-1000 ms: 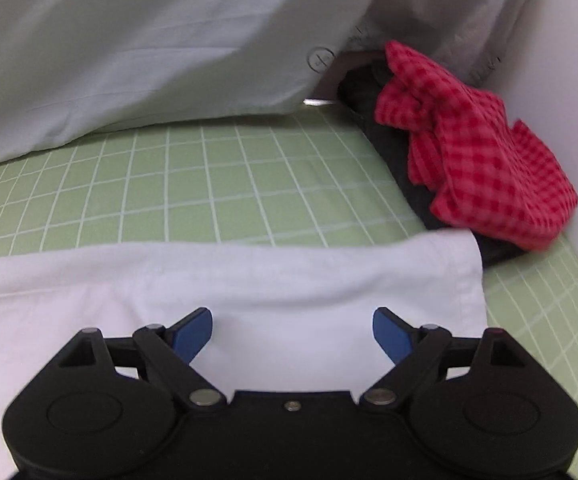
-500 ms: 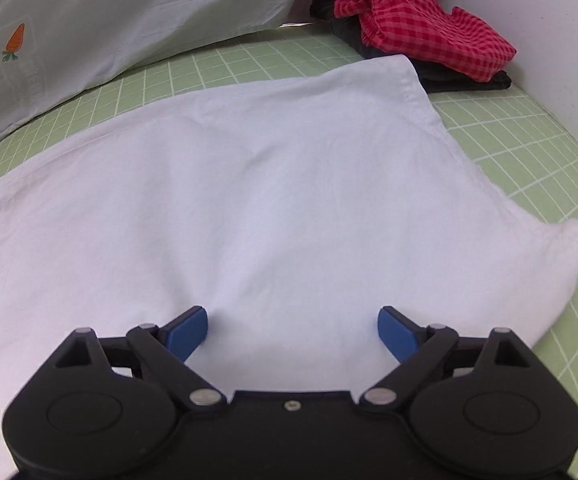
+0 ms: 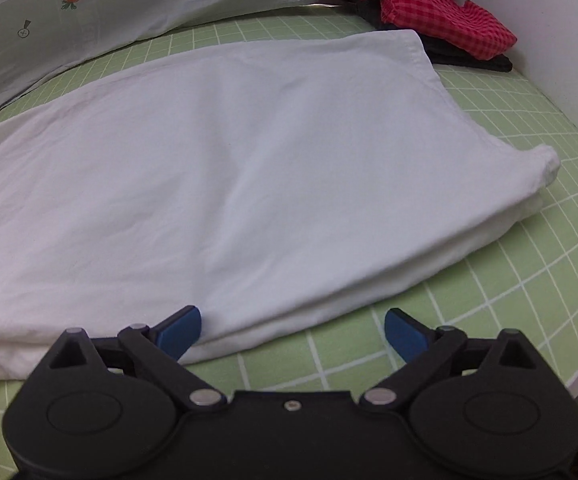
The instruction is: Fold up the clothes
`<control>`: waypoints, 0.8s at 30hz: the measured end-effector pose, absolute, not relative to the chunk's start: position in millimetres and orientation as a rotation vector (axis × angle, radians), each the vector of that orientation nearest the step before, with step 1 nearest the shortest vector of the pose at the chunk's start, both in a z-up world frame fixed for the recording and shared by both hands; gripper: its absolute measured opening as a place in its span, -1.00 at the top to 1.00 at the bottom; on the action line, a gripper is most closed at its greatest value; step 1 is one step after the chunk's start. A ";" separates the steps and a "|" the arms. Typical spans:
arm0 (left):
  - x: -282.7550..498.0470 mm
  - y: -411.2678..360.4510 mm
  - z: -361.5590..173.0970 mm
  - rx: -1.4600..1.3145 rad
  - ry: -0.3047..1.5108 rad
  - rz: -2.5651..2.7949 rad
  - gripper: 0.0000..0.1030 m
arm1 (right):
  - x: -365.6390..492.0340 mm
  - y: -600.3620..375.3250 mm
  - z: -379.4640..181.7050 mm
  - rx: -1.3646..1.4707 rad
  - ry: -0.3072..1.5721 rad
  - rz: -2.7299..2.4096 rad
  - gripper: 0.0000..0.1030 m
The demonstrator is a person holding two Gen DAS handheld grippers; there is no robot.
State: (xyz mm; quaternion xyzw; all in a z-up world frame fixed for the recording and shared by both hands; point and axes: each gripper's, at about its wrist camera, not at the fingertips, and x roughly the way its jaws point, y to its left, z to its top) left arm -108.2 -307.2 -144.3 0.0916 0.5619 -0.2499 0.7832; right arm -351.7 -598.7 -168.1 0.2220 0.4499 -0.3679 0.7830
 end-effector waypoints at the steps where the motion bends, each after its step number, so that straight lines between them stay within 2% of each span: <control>1: -106.0 -300.0 -138.4 0.179 1.191 -0.542 -0.76 | -352.1 -596.3 -166.3 0.488 0.970 -0.805 -0.93; 6: -75.0 -248.3 -98.2 0.034 1.054 -0.487 -0.76 | -342.6 -572.8 -146.4 0.462 0.912 -0.875 -0.93; 11: -28.8 -165.9 -85.7 -0.172 1.030 -0.321 -0.76 | -316.8 -546.4 -124.6 0.481 0.836 -0.898 -0.93; 19: 32.6 -29.5 -117.7 -0.547 1.059 -0.057 -0.77 | -250.0 -511.4 -112.4 0.469 0.810 -0.868 -0.93; 24: 63.7 -14.5 -129.0 -0.522 1.099 -0.097 -0.77 | -239.9 -490.8 -108.9 0.548 0.770 -0.906 -0.93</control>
